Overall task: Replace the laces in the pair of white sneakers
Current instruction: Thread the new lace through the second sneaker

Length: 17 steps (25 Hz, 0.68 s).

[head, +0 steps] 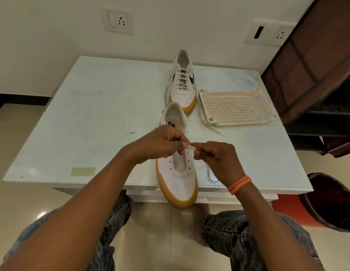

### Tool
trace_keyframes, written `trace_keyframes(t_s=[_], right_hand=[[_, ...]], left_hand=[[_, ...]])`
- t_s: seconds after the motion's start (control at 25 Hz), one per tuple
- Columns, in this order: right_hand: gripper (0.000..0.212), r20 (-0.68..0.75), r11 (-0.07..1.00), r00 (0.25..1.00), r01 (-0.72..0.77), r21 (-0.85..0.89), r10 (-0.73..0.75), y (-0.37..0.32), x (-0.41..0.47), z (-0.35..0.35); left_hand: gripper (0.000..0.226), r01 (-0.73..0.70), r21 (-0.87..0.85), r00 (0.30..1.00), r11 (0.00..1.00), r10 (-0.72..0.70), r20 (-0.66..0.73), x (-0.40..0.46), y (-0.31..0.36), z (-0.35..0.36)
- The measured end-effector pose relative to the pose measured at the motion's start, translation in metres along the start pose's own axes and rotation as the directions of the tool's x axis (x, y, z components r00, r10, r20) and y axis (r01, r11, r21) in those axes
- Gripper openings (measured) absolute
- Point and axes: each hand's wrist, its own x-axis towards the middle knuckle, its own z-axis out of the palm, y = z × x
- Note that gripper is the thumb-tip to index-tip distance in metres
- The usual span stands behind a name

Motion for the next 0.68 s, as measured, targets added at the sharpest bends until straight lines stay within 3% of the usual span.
trace_keyframes(t_s=[0.12, 0.2, 0.36, 0.44, 0.6, 0.68], right_hand=[[0.022, 0.037, 0.952, 0.969, -0.247, 0.184, 0.244, 0.019, 0.001, -0.024], [0.02, 0.118, 0.929, 0.953, -0.299, 0.219, 0.279, 0.025, 0.001, -0.033], [0.038, 0.178, 0.949, 0.965, -0.227, 0.218, 0.19, 0.003, 0.002, -0.015], [0.032, 0.194, 0.922, 0.97, -0.206, 0.328, 0.147, -0.004, 0.001, -0.001], [0.019, 0.086, 0.948, 0.994, -0.095, 0.303, 0.072, -0.007, 0.001, 0.008], [0.013, 0.062, 0.933, 0.994, -0.108, 0.344, 0.092, -0.011, 0.001, 0.006]], left_hand=[[0.011, 0.021, -0.055, 0.996, 0.998, -0.025, -0.083, -0.002, -0.008, -0.012], [0.009, 0.039, -0.069, 0.993, 0.997, -0.047, -0.109, 0.0, -0.011, -0.014], [0.016, 0.025, -0.082, 0.999, 0.996, -0.027, -0.021, 0.001, -0.006, -0.005], [0.027, 0.045, -0.158, 0.999, 0.986, -0.042, 0.023, 0.0, -0.004, -0.002], [0.04, 0.121, -0.298, 0.98, 0.947, -0.065, 0.189, -0.005, -0.003, -0.009], [0.04, 0.131, -0.353, 0.97, 0.926, -0.047, 0.238, -0.006, -0.001, -0.011]])
